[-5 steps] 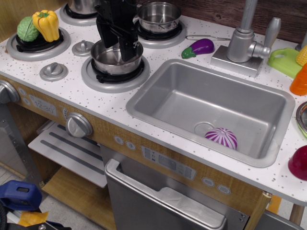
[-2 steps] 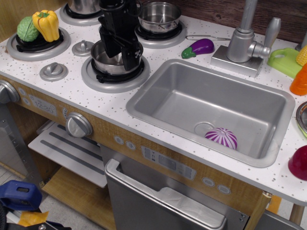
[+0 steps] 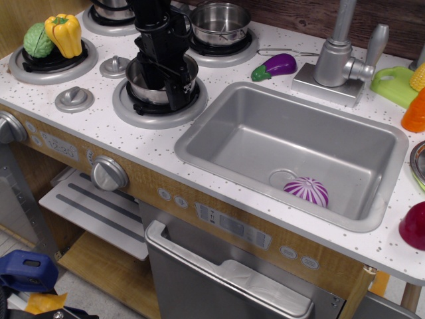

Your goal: Pick up pan from stove

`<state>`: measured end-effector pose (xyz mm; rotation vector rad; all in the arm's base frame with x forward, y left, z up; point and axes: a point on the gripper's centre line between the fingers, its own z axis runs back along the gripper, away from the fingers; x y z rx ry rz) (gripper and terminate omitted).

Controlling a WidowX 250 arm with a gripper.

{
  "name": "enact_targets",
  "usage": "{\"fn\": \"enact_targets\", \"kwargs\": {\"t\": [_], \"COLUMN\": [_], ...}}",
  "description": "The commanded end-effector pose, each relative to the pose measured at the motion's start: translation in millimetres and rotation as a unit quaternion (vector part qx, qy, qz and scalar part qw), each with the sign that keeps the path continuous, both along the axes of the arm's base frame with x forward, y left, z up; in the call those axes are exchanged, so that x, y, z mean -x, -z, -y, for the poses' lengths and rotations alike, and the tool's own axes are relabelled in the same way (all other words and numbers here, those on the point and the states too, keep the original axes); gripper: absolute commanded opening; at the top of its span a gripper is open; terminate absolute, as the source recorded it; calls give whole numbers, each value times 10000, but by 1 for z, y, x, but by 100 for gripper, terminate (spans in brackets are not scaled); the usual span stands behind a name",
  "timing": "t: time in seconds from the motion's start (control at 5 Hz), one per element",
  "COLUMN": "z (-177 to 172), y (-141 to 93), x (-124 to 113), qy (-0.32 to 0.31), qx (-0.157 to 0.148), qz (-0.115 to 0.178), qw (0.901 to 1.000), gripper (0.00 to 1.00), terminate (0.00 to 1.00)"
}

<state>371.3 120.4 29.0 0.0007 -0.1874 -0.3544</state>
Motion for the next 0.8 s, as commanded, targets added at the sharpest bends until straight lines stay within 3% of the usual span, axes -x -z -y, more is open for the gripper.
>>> {"fn": "enact_targets", "kwargs": {"t": [0.0,0.2,0.6], "z": [-9,-8,-8], "y": [-6,-12,-60], "x": [-2,-4,-9], "qy": [-7,47,292], "qx": [-96,-247,-1066], "qz": [159,200,380], "qw": [9998,9995,9932], "gripper": [0,0,0], "terminate": [0,0,0]}}
